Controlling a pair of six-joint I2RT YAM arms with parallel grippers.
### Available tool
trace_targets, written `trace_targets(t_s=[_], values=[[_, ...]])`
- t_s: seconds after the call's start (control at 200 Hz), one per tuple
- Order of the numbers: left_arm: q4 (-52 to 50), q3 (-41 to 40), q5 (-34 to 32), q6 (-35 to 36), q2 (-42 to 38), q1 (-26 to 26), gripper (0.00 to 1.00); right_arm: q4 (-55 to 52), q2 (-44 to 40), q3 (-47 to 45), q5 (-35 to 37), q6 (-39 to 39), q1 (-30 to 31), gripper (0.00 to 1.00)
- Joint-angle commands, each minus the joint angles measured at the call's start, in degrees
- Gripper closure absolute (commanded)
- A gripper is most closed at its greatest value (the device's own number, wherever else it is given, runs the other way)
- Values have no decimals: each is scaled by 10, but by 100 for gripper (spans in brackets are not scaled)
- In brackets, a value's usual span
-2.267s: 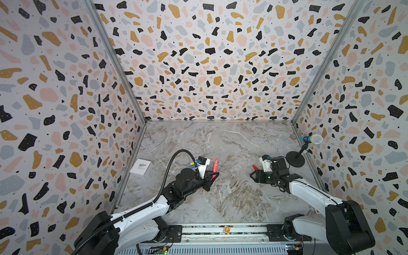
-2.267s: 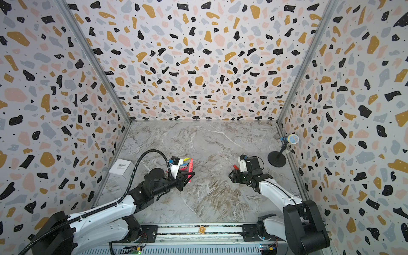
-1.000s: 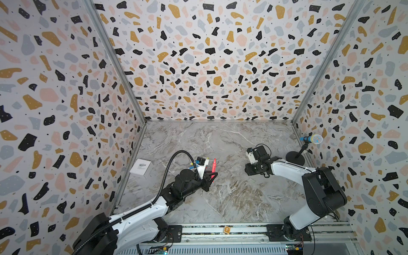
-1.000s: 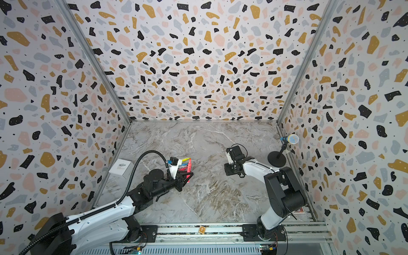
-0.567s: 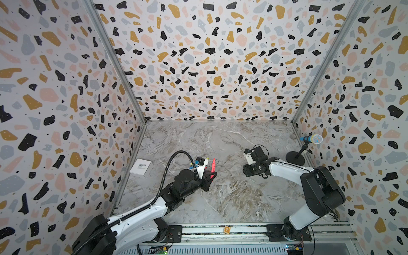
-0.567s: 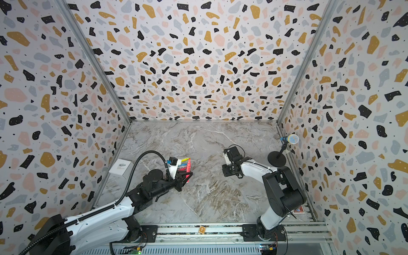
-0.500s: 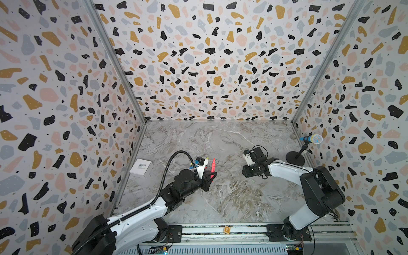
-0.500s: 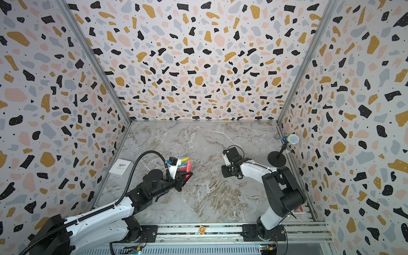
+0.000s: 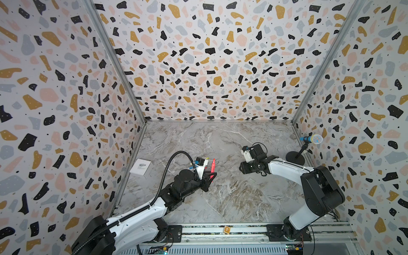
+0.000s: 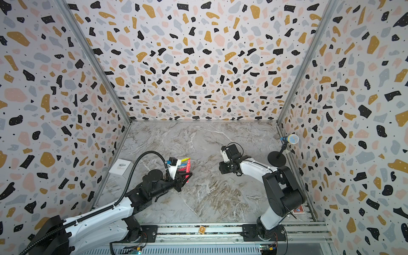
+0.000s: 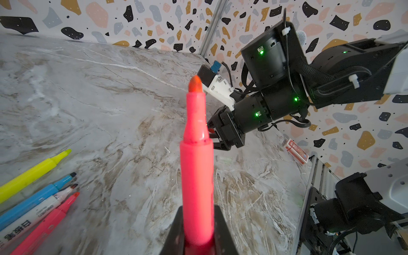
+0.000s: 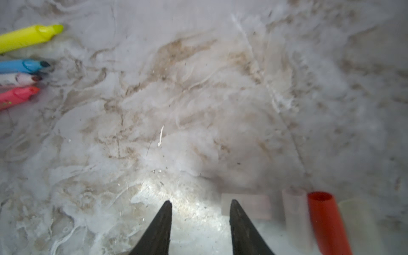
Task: Insert pens into pen caps
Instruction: Pick up the pen cap from the center of the table.
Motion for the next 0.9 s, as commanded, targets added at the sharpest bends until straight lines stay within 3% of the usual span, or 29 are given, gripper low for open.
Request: trace_targets(t_s=[0.0,0.426,0.896], values=[[14,-10,-11,8,-12,2,100,-5,20,25,11,-17,-14,55],[14,-15,-8,2,-25,3,100,-5,60,23,18,-28,-22,52],[13,-14,-12,2,-28,2,100,6,-4,-38,-13,-12,-21,53]])
